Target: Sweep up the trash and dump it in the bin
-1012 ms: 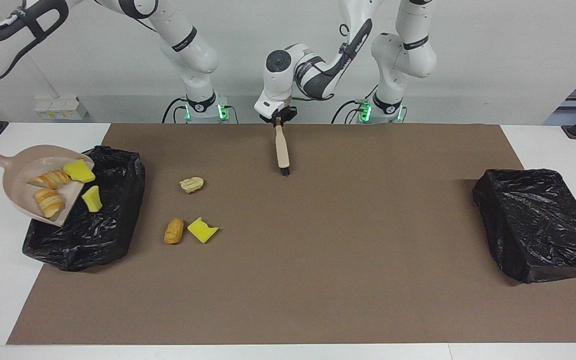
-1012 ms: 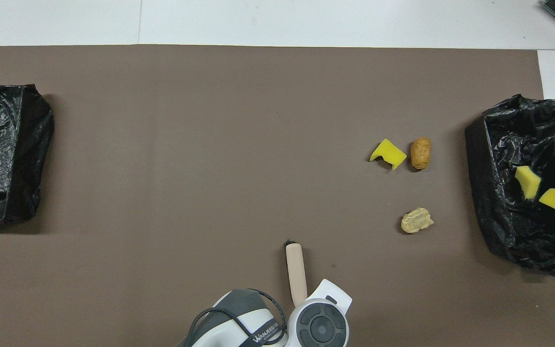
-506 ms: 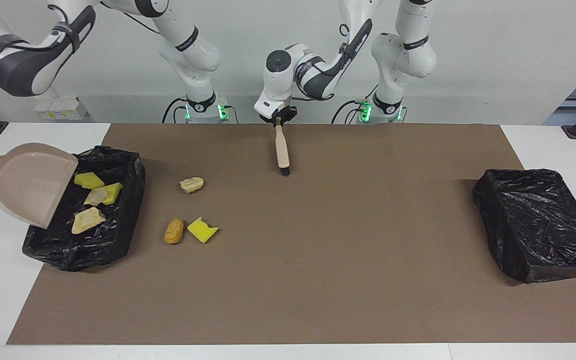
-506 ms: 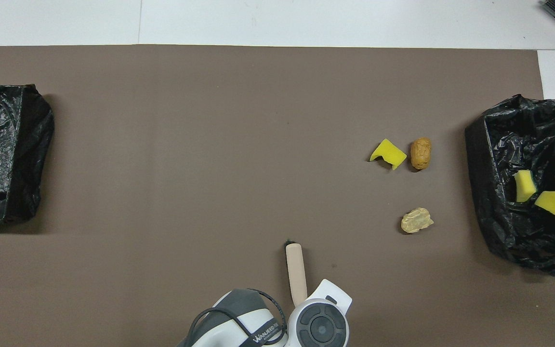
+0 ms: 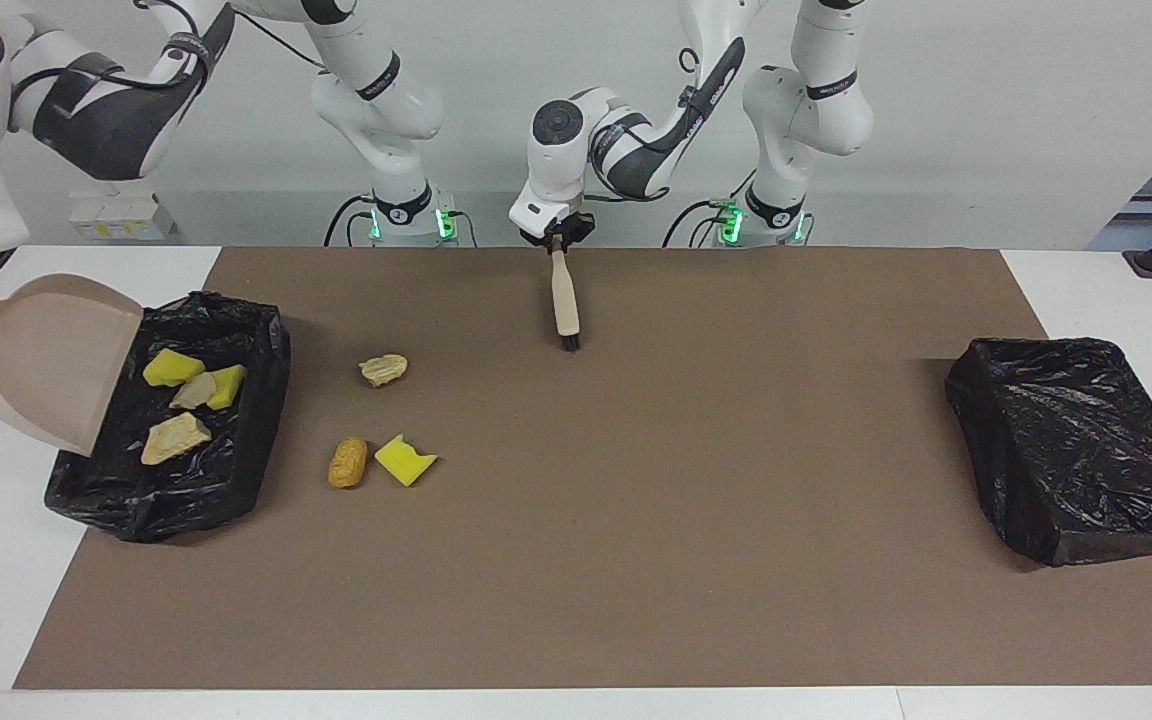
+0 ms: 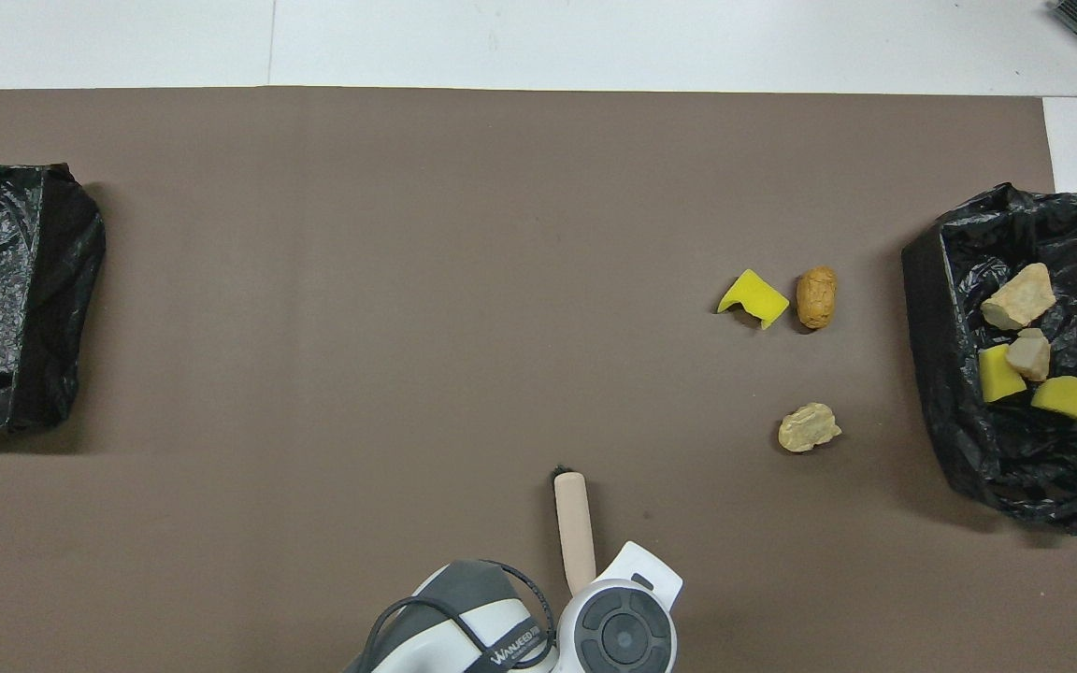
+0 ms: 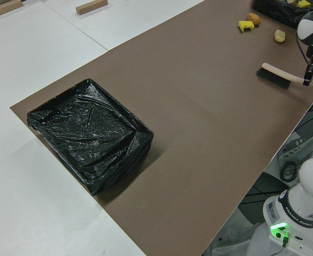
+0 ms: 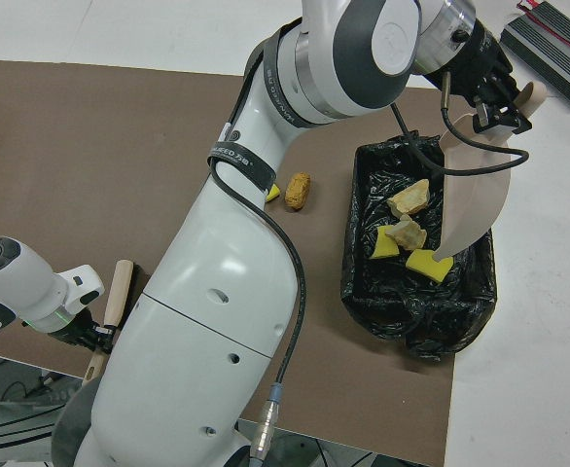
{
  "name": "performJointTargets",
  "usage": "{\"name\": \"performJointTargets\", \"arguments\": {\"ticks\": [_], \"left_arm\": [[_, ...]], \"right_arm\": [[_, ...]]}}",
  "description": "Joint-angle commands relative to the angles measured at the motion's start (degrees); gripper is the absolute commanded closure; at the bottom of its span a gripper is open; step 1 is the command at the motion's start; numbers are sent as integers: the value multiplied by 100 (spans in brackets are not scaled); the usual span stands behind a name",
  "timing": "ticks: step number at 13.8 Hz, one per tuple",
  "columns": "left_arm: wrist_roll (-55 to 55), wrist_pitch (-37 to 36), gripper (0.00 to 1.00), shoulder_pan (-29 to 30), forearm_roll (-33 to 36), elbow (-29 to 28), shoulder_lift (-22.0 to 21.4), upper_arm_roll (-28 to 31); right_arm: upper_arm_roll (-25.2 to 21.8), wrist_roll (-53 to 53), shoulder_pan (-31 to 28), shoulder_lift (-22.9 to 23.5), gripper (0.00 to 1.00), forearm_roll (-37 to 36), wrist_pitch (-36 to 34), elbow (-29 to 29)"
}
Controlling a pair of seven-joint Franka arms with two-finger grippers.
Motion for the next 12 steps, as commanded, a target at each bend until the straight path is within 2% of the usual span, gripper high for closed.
{"name": "performJointTargets", "arguments": {"ticks": [1,3,4,6,8,10,12], "left_arm": [[132,65,98,40,-111,-249,-171,47],[141,57,96,93,-111,-258,-171,55],[150,57,90,102,-111,-267,-171,55],[150,74,88,172,-111,-302,-171,55],[316,83,87,190,-111,-425,-197,64],[378,83,79,242,-111,-460,-215,64],[413,83,67,278,-111,-469,-215,64]], "right_arm": [[87,193,-45,-72,100,434,-192,25],[-9,316,-62,-90,100,1138,-262,25],[-10,316,-80,-90,100,1201,-375,25],[69,421,-106,-90,100,1237,-429,34],[34,762,-115,-90,100,1787,-525,34],[34,1499,-115,-107,100,2395,-858,26],[43,2420,-115,-335,100,3052,-1070,-9]]}}
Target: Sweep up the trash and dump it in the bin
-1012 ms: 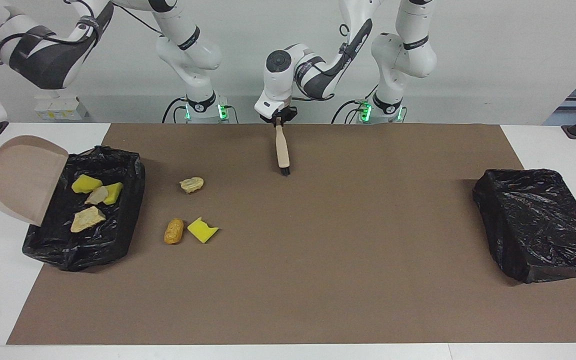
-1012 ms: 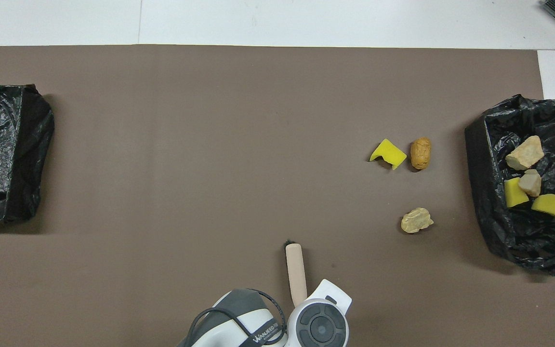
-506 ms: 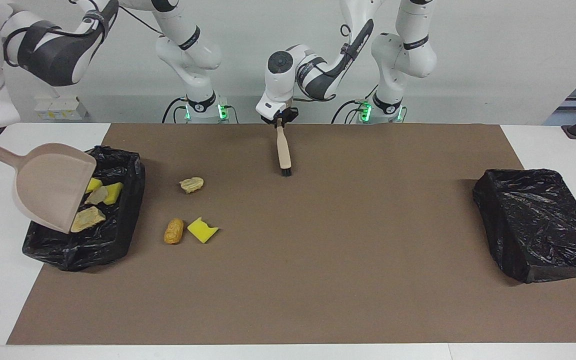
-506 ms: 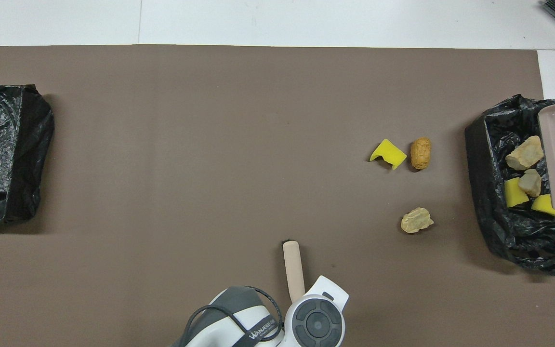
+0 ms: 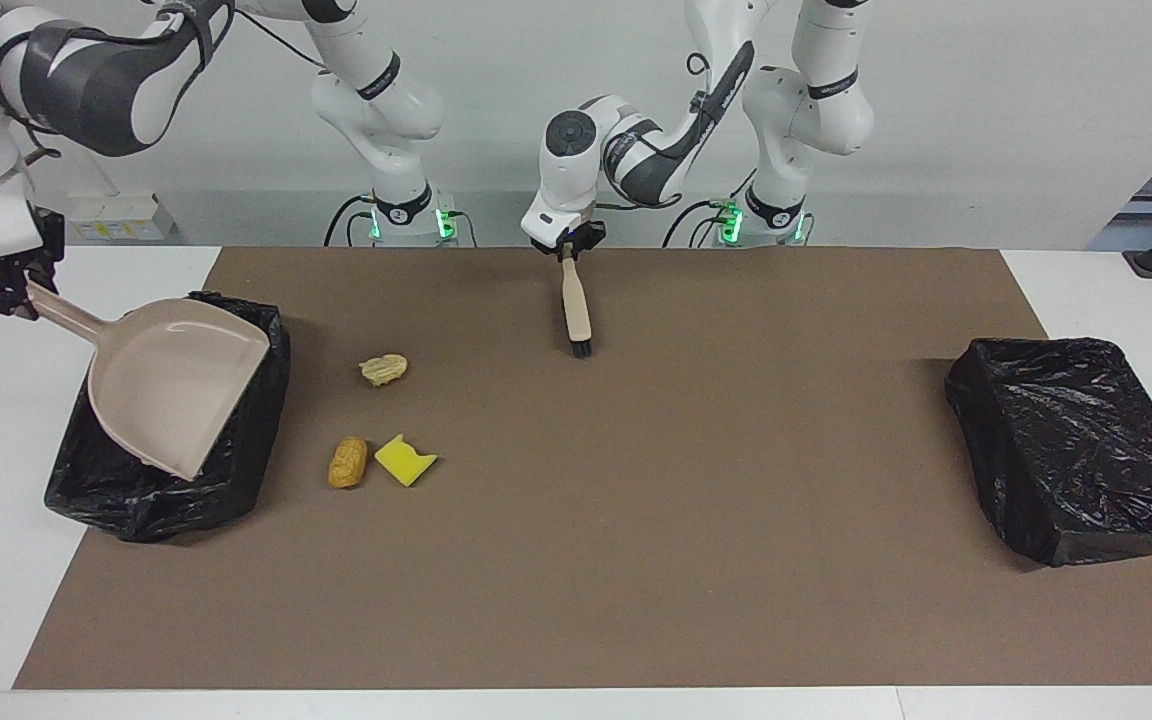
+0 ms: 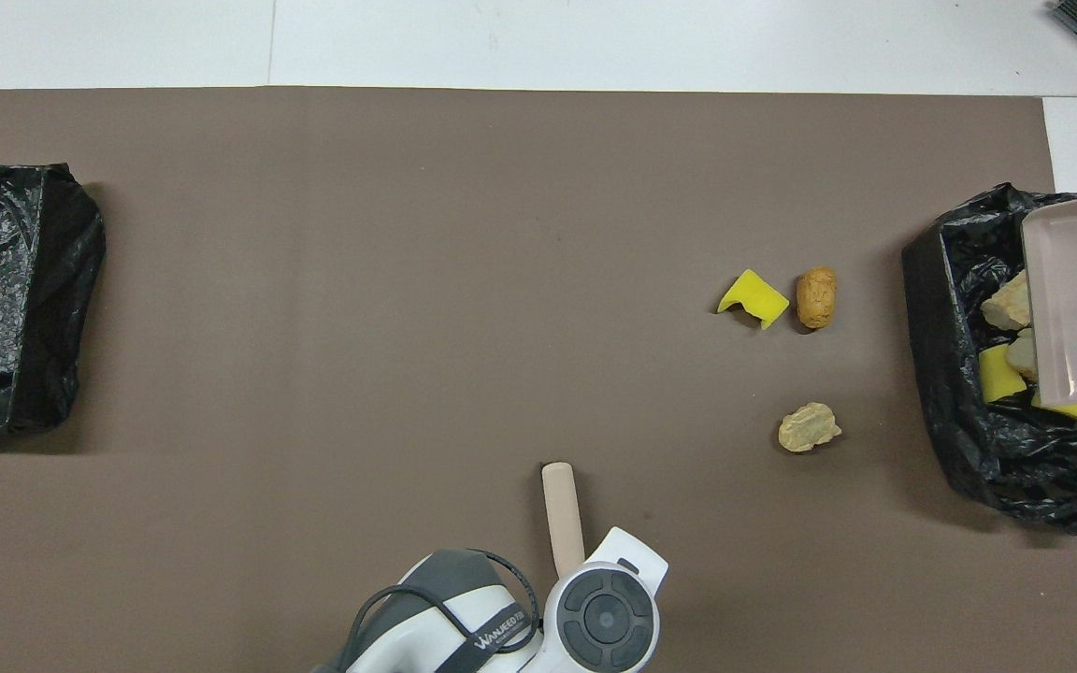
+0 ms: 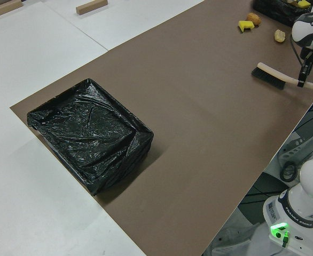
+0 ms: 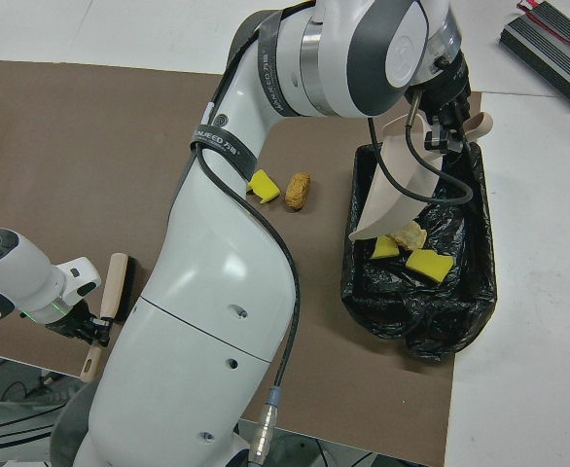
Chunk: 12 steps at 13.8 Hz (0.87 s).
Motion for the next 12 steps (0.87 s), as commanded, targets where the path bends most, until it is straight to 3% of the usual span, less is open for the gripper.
{"name": "performJointTargets", "arguments": {"ticks": [1,2,4,8,12], "left_arm": [[174,83,42,123,-110,-267,-121,-25],[174,65,0,123,-110,-241,-121,-25],[165,30,0,271,-110,-188,-121,-25],[182,-565,0,605,-102,180,-340,-7],[787,-1120,0,1044,-49,418,-691,1]], "right_arm": [[51,1276,-68,-340,100,914,-320,-110],[51,1743,-33,-410,100,1074,-356,-259],[103,2674,72,-647,100,1102,-312,-689],[130,5362,1090,-1219,100,1110,-5,-1718],[130,7896,1688,-1273,100,1629,-171,-1895]]}}
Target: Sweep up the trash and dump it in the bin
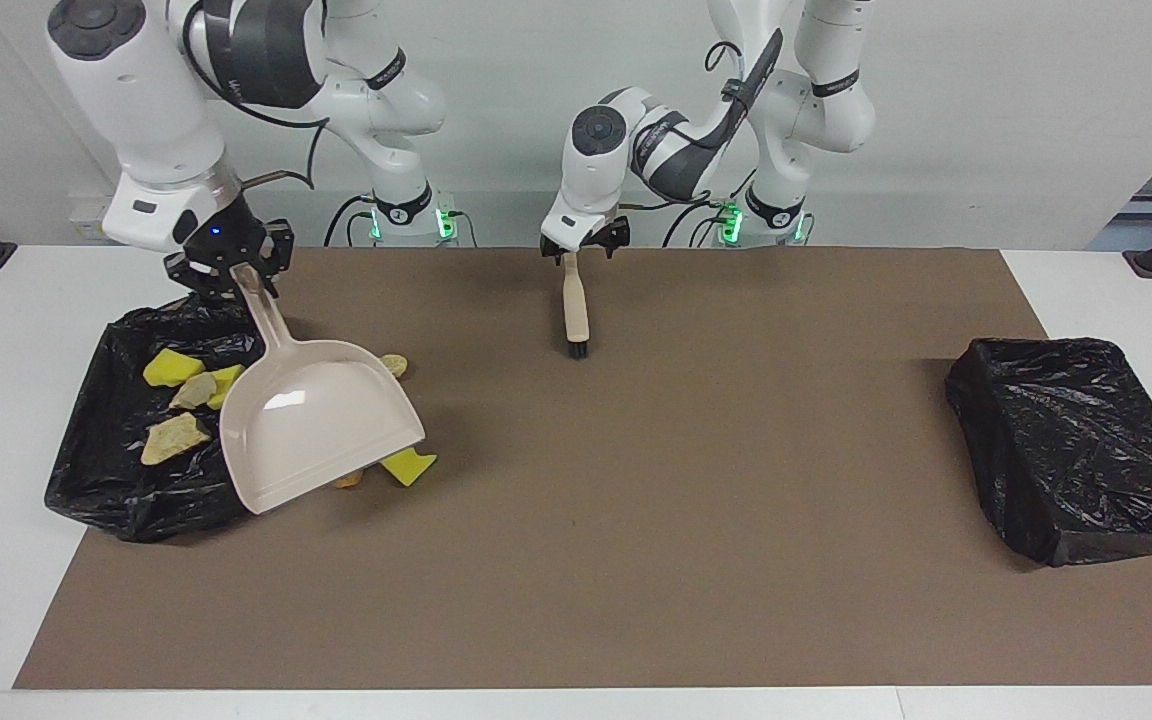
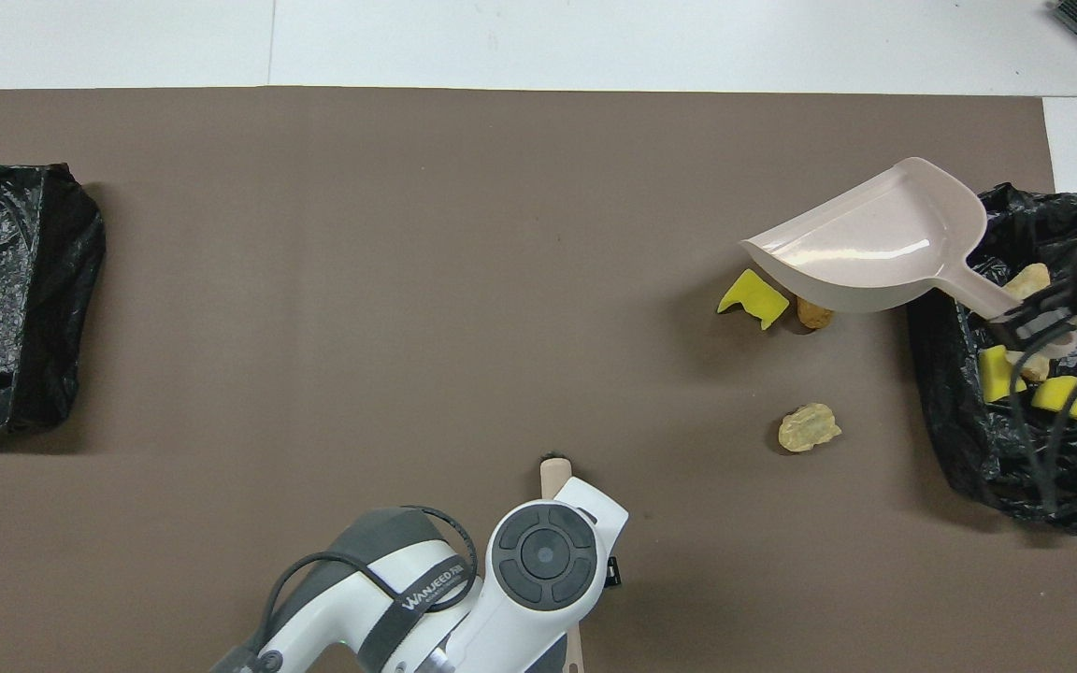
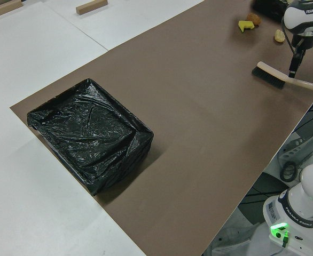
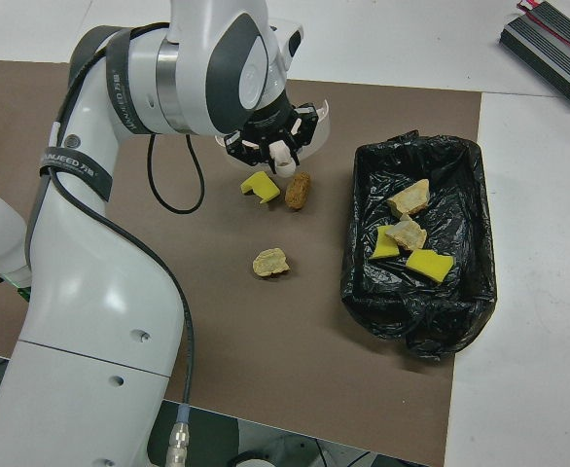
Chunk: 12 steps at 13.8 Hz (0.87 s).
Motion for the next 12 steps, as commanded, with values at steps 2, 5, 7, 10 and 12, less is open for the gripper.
{"name": "performJointTargets", "arguments": {"ticks": [2,5,7,10,12], "left_arm": [[741,-611,0,611,-16,153,-367,-31],[1479,-902,0,1120,150,189,-473,-22],[1953,-1104,0,1507,317,180,-499,-31],[2849,-1420,0,2140,484,163,-595,-31],[3377,-1631,0,2518,529,154,-657,-31]], "right_arm": [[-30,1694,547,-185,100,443,121,-598],[-30,3091,1232,-168,100,893,603,-1046],[-30,3823,1698,-115,100,902,937,-1301],[-30,4579,2331,-89,100,1130,1823,-1854],[-30,4984,2640,-1,100,1209,2361,-2057]]}}
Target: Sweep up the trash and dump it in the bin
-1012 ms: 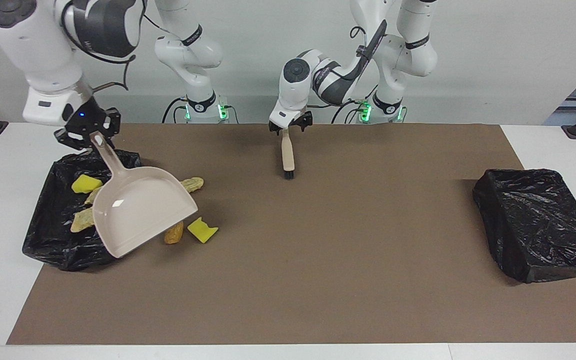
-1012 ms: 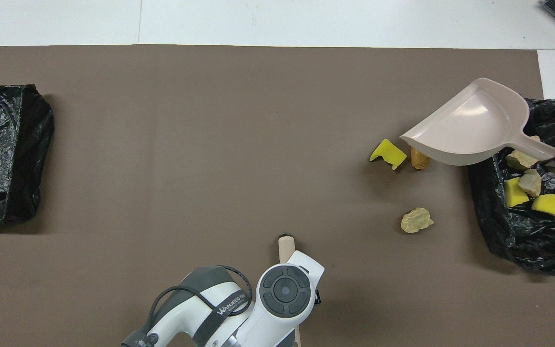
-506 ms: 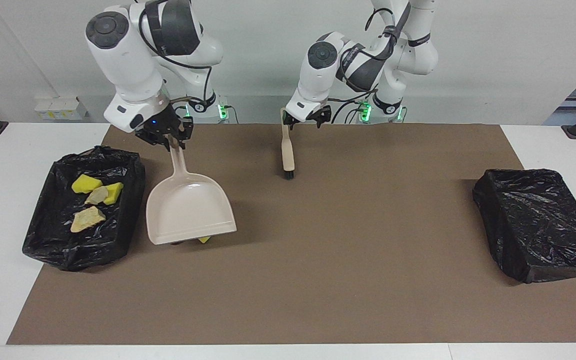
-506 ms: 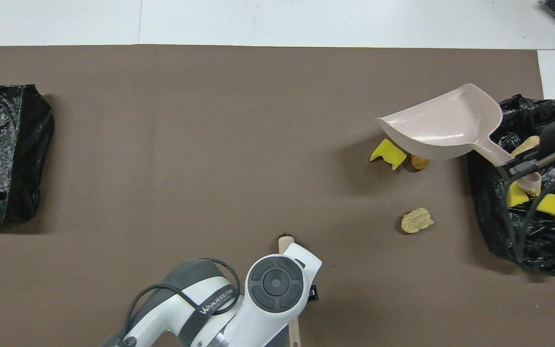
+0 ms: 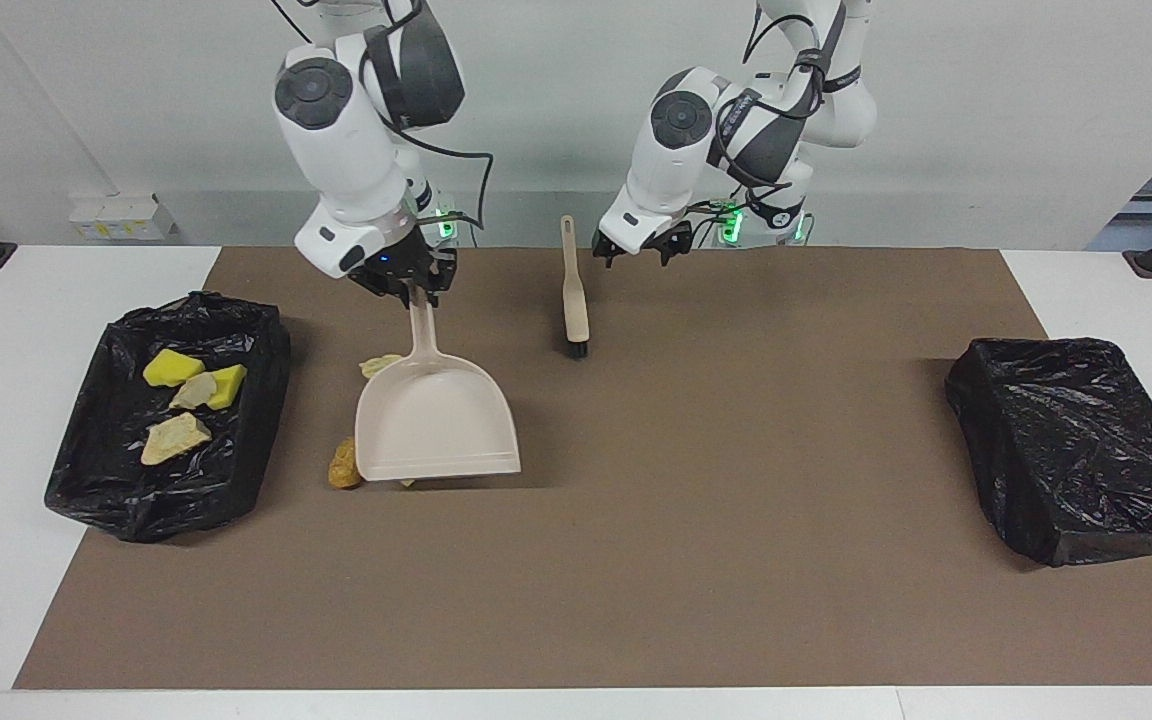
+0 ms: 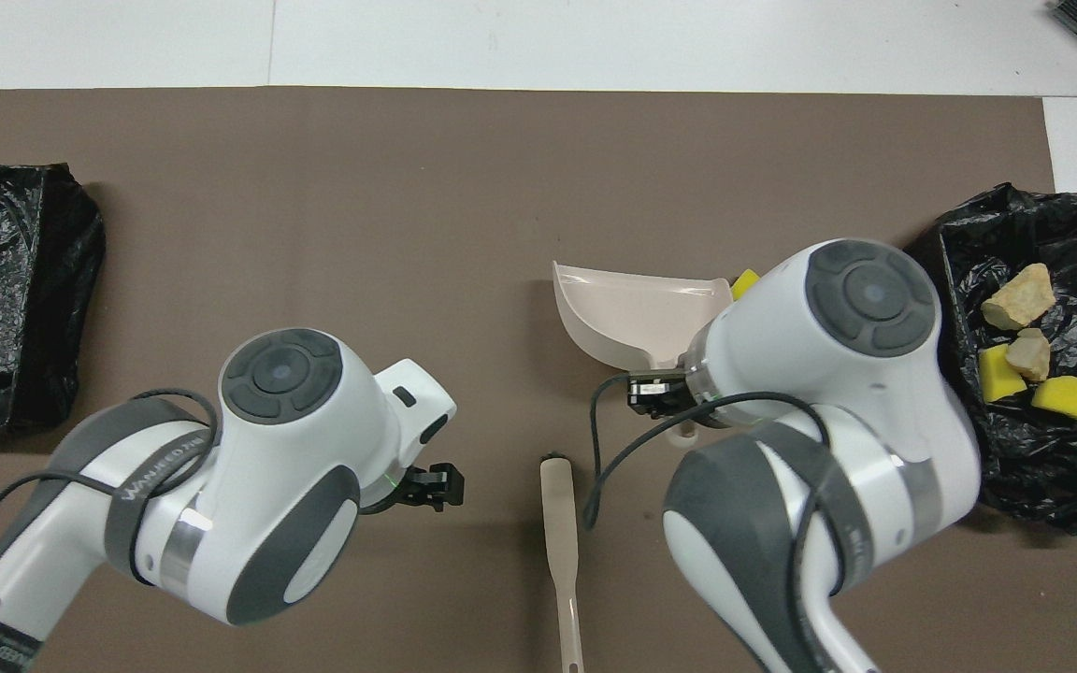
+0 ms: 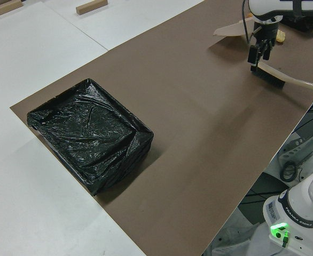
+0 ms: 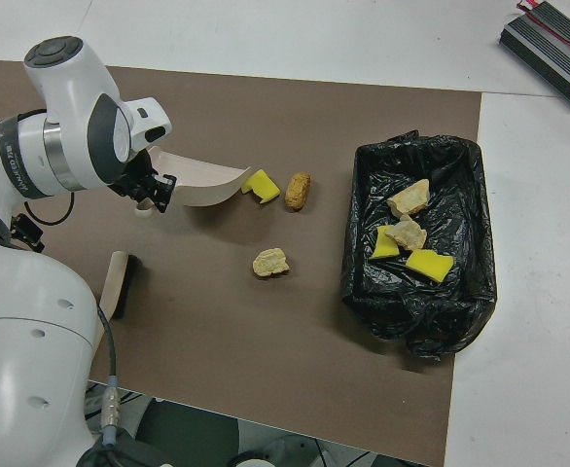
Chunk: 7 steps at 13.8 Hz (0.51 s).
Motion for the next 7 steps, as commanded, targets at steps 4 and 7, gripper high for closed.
{"name": "performJointTargets", "arguments": {"ticks": [4,7], "left_arm": [[1280,-415,0,970,86,-153,-261,-75],[1395,-504,0,1103,86,-153,-270,-75]], "right_arm": [[-45,913,777,536,100,303,1584,-442],[-45,1231,1042,958,100,303,2384,-495]]}}
